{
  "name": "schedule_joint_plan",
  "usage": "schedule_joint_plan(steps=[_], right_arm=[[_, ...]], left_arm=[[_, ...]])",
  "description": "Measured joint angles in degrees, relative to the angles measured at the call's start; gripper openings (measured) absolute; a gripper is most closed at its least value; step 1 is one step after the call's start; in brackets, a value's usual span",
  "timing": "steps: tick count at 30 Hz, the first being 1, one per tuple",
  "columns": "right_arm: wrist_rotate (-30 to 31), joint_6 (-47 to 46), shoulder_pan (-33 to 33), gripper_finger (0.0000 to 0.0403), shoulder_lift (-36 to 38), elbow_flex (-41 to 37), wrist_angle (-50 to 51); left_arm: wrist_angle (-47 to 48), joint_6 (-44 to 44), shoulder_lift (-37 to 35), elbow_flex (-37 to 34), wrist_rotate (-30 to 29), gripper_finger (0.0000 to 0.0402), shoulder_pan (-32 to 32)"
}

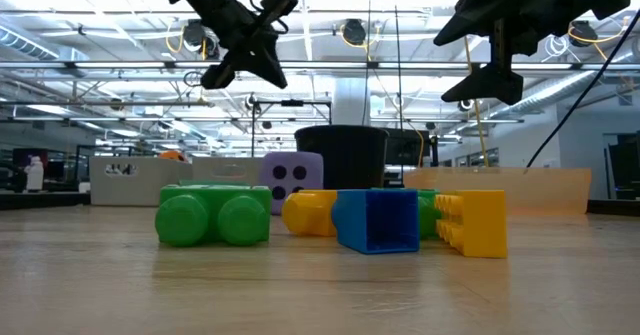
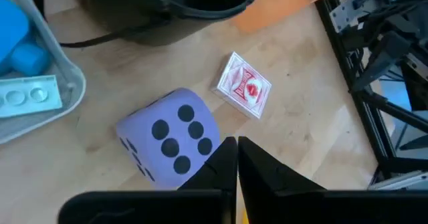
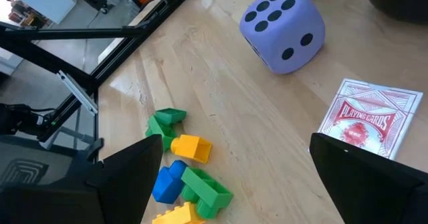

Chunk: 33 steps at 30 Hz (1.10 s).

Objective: Pick & Place Toys
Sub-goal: Put the purple die into the left gray bin

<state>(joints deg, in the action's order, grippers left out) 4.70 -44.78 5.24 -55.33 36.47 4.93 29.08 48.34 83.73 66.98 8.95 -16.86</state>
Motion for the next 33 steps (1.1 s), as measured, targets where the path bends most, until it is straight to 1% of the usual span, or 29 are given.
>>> schedule_joint_plan(steps=[3, 6, 8, 10, 14, 21, 23, 25, 28, 30, 33], right_arm=[[-0.01, -0.61, -0.01, 0.0375, 0.00, 0.00, -0.02], [0.01, -0.61, 0.00, 0.0375, 0.00, 0.00, -0.02], [0.00, -0.61, -0.01, 0.0375, 0.00, 0.00, -0.01], [0.01, -0.50, 0.01, 0.0375, 0.00, 0.00, -0.02], [0.02, -0.10, 0.01, 0.0375, 0.00, 0.00, -0.02], [0.23, 0.22, 0.00, 0.0375, -0.11, 0.00, 0.00], [1.22, 0.45, 0.01, 0.0375, -0.11, 0.00, 0.02], [1.68, 0.31, -0.01, 0.0375, -0.11, 0.00, 0.00], [1.72, 0.31, -0.01, 0.0375, -0.11, 0.00, 0.02], [1.64, 0.19, -0.01, 0.0375, -0.11, -0.08, -0.04], [1.58, -1.43, -0.01, 0.0375, -0.11, -1.23, -0.40]], left_arm=[[-2.45, -1.83, 0.12, 0.00, -0.02, 0.0026, 0.00], [-5.42, -5.69, 0.10, 0.00, 0.06, 0.0045, 0.00], [-8.25, -8.52, 0.14, 0.00, 1.38, 0.0064, 0.00], [-11.91, -10.52, 0.14, 0.00, 4.04, 0.0090, 0.00], [-16.13, -12.57, 0.12, 0.00, 9.61, 0.0152, 0.04], [-14.17, -12.66, 0.14, 0.00, 16.17, 0.0275, 0.13], [-14.24, -13.69, 0.14, 0.00, 16.53, 0.0309, 0.48], [-14.54, -16.54, 0.14, 0.00, 15.86, 0.0342, 1.06], [-14.69, -18.45, 0.14, 0.00, 15.21, 0.0382, 1.94], [-14.42, -18.91, 0.14, 0.00, 15.11, 0.0395, 2.36], [-13.65, -23.70, 0.14, 0.00, 14.45, 0.0389, 2.87]])
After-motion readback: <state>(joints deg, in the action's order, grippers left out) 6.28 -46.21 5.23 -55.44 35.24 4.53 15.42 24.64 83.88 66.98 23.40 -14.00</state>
